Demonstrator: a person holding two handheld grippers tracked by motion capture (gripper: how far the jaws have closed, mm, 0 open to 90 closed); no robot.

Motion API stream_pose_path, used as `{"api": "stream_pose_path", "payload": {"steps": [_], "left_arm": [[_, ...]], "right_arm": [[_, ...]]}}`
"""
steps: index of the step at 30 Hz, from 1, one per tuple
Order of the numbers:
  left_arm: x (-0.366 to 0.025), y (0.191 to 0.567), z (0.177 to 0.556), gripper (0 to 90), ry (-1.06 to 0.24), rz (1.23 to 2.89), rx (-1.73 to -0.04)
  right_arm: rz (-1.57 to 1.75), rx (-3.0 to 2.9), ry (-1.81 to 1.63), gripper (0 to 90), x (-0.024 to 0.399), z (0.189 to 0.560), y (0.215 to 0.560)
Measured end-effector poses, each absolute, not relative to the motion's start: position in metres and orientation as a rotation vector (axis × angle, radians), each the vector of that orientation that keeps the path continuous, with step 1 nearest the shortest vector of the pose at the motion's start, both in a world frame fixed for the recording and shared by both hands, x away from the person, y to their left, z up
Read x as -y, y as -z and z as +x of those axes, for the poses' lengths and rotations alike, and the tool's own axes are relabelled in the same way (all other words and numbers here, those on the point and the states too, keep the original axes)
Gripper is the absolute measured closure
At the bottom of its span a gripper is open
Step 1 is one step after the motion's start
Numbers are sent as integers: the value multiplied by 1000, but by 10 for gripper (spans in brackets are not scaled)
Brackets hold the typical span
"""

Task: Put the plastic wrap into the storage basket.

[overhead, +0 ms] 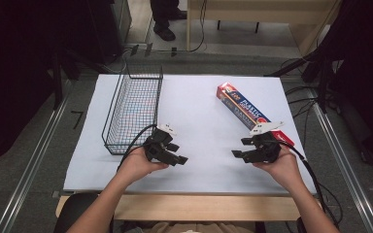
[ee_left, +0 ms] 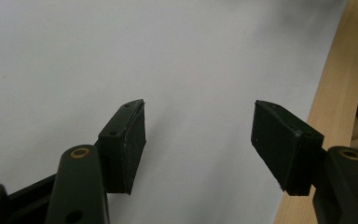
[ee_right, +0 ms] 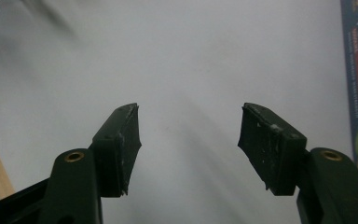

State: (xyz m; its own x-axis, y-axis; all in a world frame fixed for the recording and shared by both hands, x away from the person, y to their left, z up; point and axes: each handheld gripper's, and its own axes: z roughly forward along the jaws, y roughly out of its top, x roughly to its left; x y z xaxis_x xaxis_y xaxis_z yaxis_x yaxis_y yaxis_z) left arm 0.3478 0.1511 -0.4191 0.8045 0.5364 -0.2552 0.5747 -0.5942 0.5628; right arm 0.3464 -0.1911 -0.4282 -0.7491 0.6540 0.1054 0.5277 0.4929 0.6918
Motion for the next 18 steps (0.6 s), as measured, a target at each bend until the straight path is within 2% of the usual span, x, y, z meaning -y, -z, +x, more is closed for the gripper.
{"api": "stream_pose_path", "payload": {"steps": [18], "left_arm": [[-147,416,345,356,72,2341,-787]], "right_arm": [[1035,-2519,-1034,388,203,376,407]]}}
